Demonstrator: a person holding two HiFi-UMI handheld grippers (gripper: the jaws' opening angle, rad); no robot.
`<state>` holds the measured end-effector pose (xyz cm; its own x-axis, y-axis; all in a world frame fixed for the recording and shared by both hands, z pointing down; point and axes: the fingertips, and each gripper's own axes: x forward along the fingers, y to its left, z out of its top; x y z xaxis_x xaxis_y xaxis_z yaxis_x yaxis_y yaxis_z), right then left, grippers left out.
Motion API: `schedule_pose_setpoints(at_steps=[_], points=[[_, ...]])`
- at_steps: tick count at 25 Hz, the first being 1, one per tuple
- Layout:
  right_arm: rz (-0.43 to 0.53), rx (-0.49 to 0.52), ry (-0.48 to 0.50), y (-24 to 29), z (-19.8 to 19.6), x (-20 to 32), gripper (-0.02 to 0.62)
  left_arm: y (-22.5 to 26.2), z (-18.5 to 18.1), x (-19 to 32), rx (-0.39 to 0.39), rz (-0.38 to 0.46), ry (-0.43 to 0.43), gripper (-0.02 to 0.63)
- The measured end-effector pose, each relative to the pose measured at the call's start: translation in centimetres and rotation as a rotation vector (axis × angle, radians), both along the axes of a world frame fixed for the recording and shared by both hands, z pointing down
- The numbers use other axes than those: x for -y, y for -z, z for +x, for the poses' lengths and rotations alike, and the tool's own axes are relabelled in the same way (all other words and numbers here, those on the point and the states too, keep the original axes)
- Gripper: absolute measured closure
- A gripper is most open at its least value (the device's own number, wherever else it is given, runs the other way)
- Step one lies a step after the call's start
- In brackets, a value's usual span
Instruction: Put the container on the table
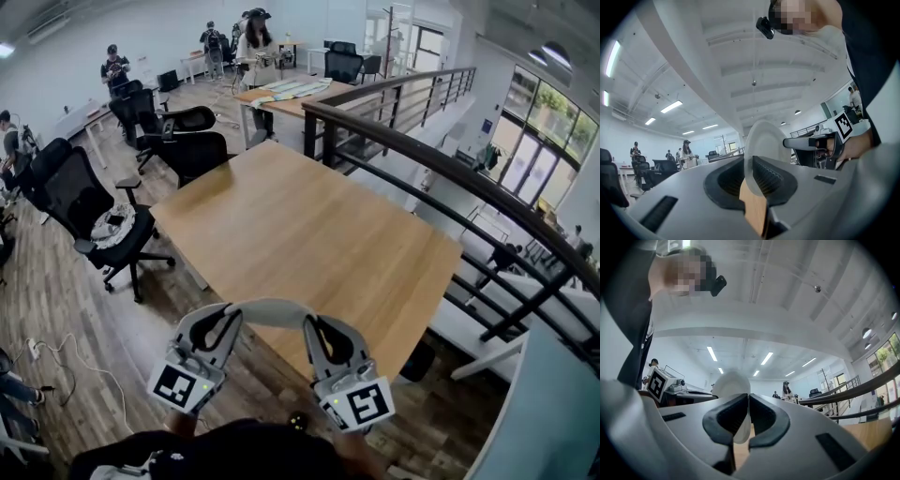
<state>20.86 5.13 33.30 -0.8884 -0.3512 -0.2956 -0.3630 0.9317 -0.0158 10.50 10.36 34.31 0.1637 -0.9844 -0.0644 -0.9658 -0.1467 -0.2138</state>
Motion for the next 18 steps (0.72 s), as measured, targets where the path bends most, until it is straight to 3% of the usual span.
schedule_pose_setpoints(at_steps=[18], points=[[-0.016, -0.053, 0.119, -2.6, -2.3, 1.6, 0.574, -1.6, -1.8, 0.6, 0.010, -0.026, 0.105, 0.555]])
